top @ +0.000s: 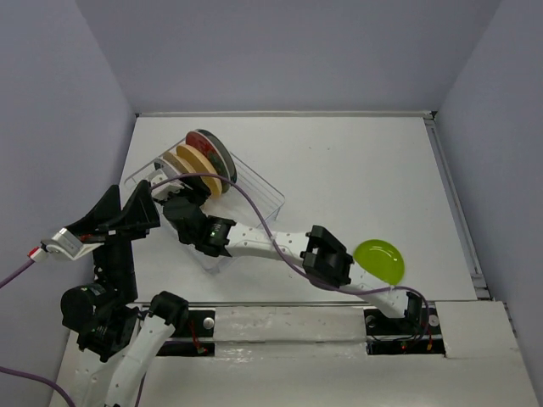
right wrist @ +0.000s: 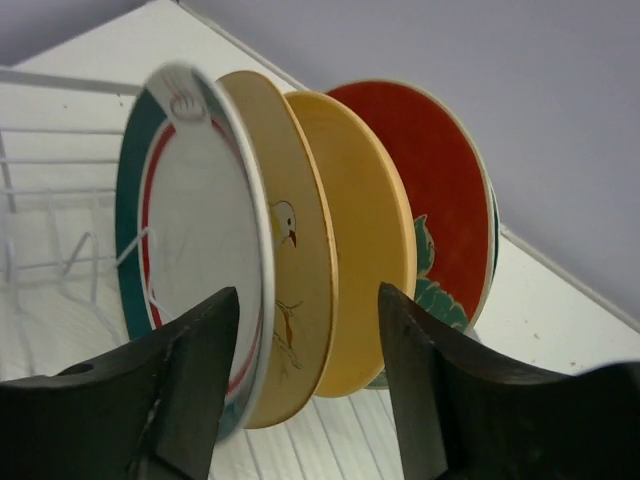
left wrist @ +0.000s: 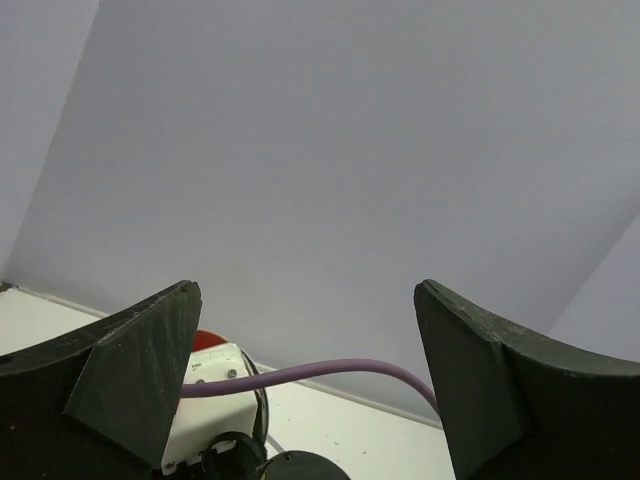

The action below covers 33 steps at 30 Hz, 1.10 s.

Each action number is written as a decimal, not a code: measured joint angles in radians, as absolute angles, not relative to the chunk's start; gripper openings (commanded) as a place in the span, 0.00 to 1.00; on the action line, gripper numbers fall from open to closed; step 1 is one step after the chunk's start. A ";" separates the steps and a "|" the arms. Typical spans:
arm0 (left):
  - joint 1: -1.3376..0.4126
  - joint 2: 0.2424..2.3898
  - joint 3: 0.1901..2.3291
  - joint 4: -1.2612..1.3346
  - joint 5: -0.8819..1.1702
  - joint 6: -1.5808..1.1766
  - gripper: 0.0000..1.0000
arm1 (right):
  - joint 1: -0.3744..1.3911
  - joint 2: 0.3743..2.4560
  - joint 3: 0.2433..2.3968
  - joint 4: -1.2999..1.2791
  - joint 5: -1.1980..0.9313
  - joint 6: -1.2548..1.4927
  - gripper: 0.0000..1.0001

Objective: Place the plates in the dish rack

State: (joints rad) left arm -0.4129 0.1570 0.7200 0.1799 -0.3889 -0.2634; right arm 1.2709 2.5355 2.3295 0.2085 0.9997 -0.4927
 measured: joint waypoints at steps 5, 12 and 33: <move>-0.417 0.163 0.723 0.175 -0.393 -0.263 0.99 | 1.258 2.423 2.184 0.052 0.912 -0.309 0.69; -0.438 0.270 0.786 0.152 -0.367 -0.264 0.99 | 1.234 2.018 1.848 -0.023 0.724 -0.094 0.69; -0.902 1.213 0.928 0.272 0.159 -0.529 0.85 | 0.555 0.844 0.886 -0.144 0.324 0.374 0.09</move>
State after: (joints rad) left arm -0.9020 1.2125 0.9276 0.2722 0.1585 -0.5289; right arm 0.5552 0.8444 0.8860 -0.1440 0.3244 0.3744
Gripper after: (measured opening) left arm 0.986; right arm 0.090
